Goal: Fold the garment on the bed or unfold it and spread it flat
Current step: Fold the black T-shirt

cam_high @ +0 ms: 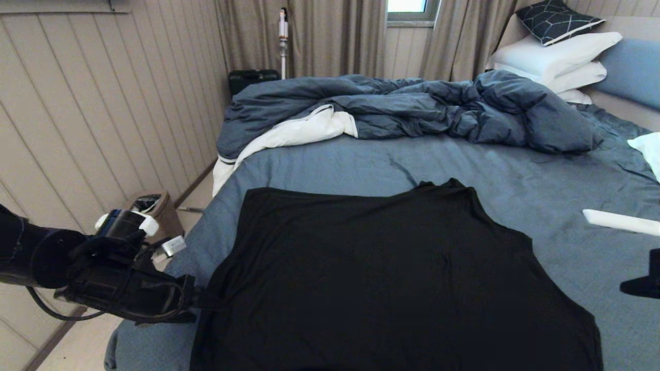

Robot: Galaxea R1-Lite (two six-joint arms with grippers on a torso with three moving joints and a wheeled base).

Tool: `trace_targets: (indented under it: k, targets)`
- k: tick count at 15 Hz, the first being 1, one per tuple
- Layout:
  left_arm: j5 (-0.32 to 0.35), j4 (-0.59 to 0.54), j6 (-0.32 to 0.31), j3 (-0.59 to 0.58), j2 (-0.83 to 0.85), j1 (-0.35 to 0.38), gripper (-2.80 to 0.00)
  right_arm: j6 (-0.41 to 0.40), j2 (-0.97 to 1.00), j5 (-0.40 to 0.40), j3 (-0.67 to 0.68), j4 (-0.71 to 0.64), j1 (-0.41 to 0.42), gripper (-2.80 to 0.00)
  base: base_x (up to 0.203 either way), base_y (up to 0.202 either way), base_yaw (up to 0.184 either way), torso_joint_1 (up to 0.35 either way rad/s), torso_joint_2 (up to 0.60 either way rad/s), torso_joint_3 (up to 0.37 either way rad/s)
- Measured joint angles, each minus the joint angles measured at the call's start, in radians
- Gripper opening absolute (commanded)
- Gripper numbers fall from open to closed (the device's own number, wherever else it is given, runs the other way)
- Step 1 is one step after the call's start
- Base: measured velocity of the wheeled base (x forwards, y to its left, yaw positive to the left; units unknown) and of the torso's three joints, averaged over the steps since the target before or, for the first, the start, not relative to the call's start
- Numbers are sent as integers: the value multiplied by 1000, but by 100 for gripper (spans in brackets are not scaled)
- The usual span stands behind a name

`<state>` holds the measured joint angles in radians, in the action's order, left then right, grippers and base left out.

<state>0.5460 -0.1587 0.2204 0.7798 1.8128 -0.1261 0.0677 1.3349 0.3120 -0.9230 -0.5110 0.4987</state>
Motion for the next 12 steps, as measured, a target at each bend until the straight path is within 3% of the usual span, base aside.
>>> trace_targets:
  k: [4, 5, 6, 12]
  targets:
    - [-1, 33, 37, 2, 31, -60, 0, -1, 4, 1, 9, 1, 1, -280, 0, 0, 0, 0, 0, 0]
    - [-1, 39, 47, 3, 32, -71, -156, -1, 6, 0, 11, 1, 1, -280, 0, 0, 0, 0, 0, 0]
    - [-1, 42, 63, 6, 34, -85, -280, -1, 10, 1, 12, 1, 1, -280, 0, 0, 0, 0, 0, 0]
    - [1, 57, 79, 3, 27, -110, -280, -5, 29, -1, 13, 1, 1, -280, 0, 0, 0, 0, 0, 0]
